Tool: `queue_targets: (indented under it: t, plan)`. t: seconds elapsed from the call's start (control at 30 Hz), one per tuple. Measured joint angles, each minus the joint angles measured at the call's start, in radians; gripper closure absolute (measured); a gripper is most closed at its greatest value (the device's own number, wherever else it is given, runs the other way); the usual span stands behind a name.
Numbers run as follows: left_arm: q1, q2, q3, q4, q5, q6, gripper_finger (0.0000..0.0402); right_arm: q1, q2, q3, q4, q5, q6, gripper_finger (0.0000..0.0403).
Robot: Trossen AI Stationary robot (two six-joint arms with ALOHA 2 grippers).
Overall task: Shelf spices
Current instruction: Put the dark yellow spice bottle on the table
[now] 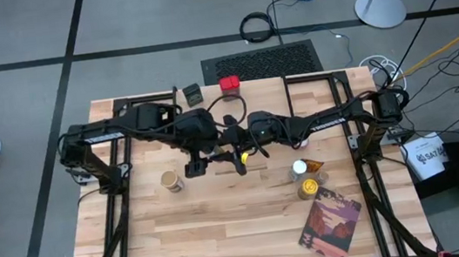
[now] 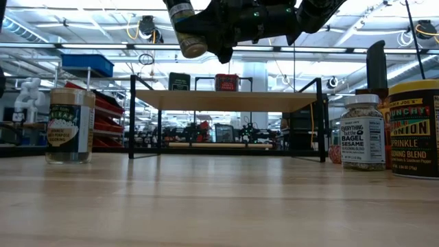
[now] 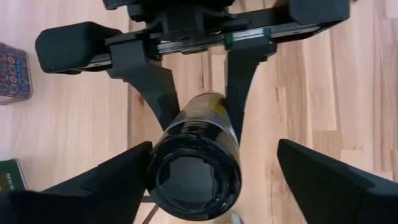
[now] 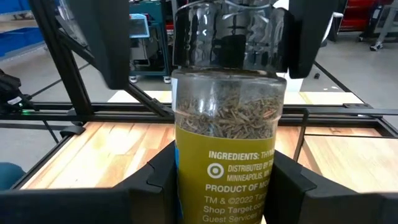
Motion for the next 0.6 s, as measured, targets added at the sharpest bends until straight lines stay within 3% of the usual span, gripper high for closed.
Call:
queue_targets:
  t: [0.27, 0.6]
  plan:
    - [0.0, 0.0, 0.0, -0.02, -0.054, 0.0, 0.011, -0.001, 0.0, 0.0, -0.001, 0.002, -0.006, 0.0252]
    - [0.0, 0.0, 0.0, -0.008, -0.081, 0.0, 0.0116, 0.0, 0.0, 0.0, 0.0, 0.002, -0.013, 0.0252]
